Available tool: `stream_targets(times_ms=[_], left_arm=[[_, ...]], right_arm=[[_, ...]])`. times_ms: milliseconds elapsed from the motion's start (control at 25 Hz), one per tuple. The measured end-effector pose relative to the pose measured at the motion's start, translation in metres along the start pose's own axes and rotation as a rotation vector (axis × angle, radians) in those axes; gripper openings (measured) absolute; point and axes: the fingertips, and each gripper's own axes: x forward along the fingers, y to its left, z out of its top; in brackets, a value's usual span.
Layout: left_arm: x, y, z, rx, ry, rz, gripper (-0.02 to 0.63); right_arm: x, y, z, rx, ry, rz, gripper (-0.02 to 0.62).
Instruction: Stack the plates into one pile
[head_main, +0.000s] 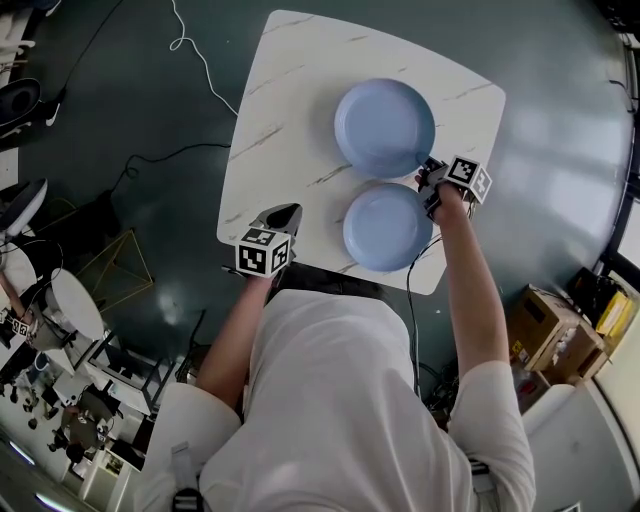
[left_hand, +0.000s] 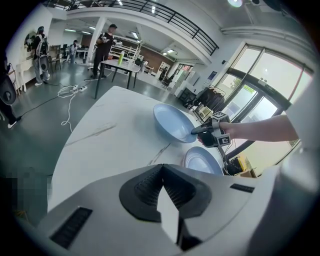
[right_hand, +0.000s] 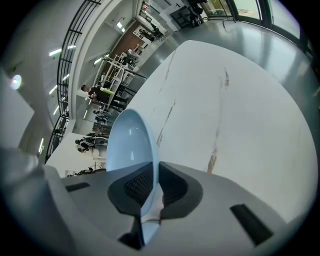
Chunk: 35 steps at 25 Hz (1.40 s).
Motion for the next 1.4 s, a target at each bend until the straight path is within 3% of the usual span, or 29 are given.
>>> stream_targets(times_ms=[680,1400], left_arm=[[-0.014,-0.046,-0.019,0.046,-0.029,-0.007,0.014],[-0.024,-0.086,-0.051,0.039,-0.064,-0.003,0.014]], right_arm=[[-0.081,-0.033,-0.032,0.013,-0.050,0.006,0.040],[-0.138,-0.080,-0.112,-0.001,-0.013,0.020,0.040]])
